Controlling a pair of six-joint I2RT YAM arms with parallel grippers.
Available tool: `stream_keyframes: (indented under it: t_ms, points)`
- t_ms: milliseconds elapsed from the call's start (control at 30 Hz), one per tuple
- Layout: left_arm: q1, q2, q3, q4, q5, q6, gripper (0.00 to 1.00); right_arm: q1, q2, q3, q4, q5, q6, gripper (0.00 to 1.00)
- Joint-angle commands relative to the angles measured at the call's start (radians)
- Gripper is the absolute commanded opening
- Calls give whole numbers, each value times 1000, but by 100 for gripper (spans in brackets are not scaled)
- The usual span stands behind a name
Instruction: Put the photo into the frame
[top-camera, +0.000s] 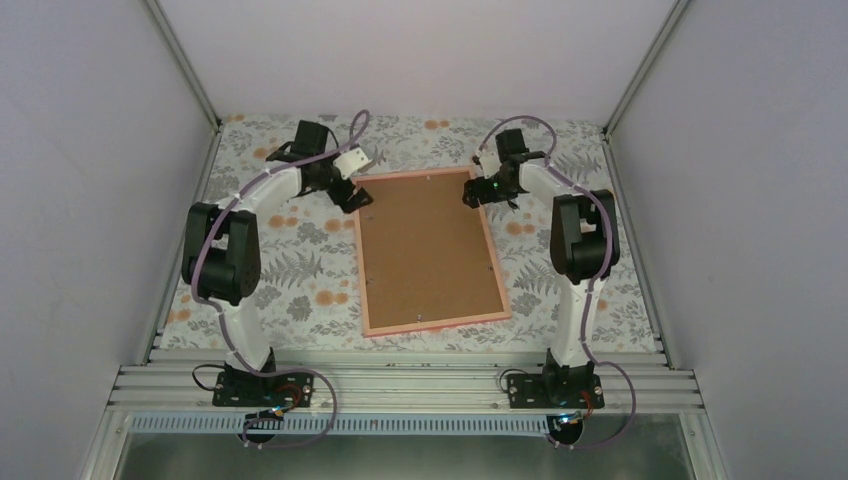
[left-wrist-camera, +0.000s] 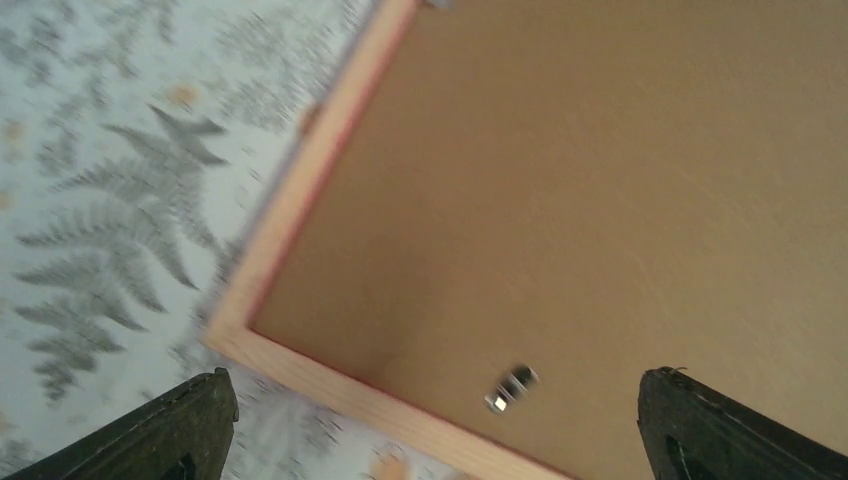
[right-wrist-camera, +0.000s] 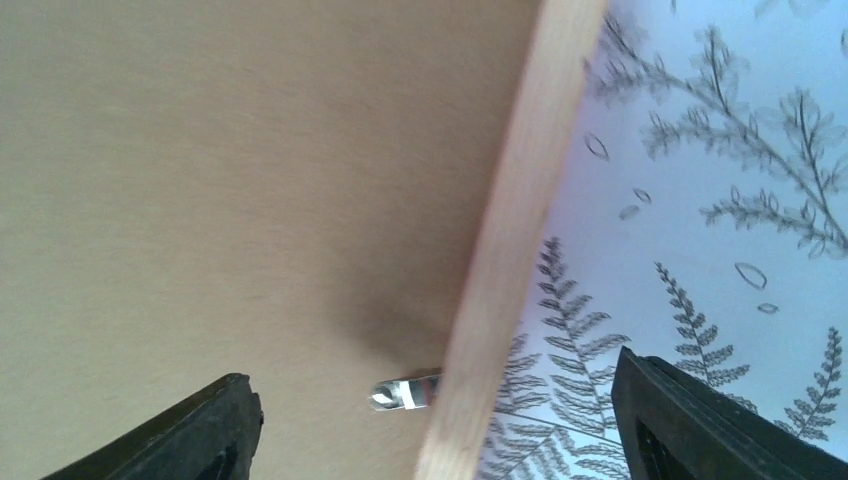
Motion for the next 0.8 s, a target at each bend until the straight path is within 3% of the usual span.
stream_keyframes:
  t_ms: [0,167,333,767]
  points:
    - [-1,-81,-102,2,-4,86,99,21,-109,27,-6,-133,-96,87]
    - [-7,-65,-153,35,-94,-60,85,69,-141,32,16,-280,-74,83]
    - [-23,-50,-164,105,-182,-209,85,134,-104,48,36,-441,-7,74]
    - [-130,91,-53,73,-299,-270,84,208,36,32,138,-545,168,55]
